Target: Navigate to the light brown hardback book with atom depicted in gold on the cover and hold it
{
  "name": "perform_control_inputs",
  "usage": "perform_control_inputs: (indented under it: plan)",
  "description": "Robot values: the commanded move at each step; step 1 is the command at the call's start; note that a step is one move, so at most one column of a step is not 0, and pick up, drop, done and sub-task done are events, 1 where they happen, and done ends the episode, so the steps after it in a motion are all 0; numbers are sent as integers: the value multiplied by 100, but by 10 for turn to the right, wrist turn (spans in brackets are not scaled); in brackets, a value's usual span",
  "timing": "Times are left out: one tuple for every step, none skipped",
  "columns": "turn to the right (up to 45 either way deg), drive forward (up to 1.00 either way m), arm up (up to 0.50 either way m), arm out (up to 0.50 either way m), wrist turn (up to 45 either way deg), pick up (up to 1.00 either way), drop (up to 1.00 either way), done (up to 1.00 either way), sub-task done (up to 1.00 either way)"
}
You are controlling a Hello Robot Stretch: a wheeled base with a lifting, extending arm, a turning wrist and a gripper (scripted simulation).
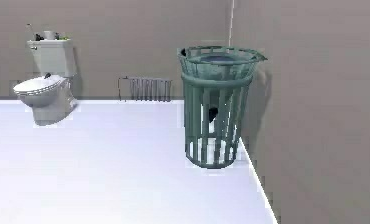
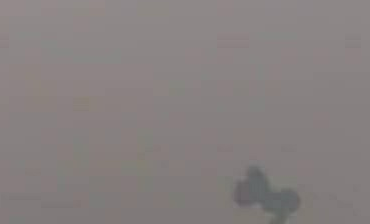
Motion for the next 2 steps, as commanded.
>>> perform_control_inputs:
  plan:
    - [450,0,0,0,0,0,0,0,0]
    - [450,0,0,0,0,0,0,0,0]
